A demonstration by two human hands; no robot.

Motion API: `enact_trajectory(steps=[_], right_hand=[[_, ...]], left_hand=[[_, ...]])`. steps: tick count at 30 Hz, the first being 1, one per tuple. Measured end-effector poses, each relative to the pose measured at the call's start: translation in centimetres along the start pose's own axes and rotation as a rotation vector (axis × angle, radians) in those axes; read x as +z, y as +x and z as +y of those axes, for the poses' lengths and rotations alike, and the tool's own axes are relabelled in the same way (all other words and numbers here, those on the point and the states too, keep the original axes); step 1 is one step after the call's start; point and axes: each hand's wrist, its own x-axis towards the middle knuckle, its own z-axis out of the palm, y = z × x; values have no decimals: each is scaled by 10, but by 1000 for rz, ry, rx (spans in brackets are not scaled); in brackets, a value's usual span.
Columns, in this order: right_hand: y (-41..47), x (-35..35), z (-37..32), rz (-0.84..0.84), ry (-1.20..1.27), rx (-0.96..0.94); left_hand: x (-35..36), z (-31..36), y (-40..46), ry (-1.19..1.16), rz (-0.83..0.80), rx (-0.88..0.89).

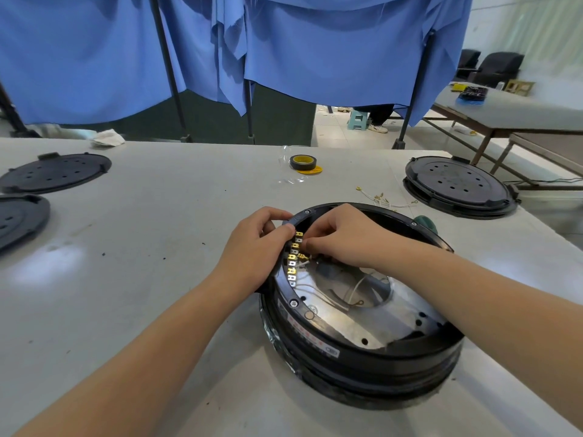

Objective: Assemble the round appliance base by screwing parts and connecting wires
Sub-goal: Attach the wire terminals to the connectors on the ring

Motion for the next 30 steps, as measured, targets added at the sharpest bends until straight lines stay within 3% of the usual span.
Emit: enact_trajectory(steps=[9, 12, 18, 23, 30], right_hand=[[-5, -4, 2, 22, -37, -25], [-8, -7, 1, 71, -43, 50], [-12, -12, -5, -118, 89, 321], [-15, -13, -8, -309, 193, 424], [-14, -12, -8, -352, 365, 508]], left_hand=[[0, -2, -2, -13, 32, -11], [0, -2, -3, -15, 43, -22], [-1, -4, -5, 51, 93, -18], [-3, -4, -5, 120, 100, 5], [-3, -3, -5, 109, 92, 8]])
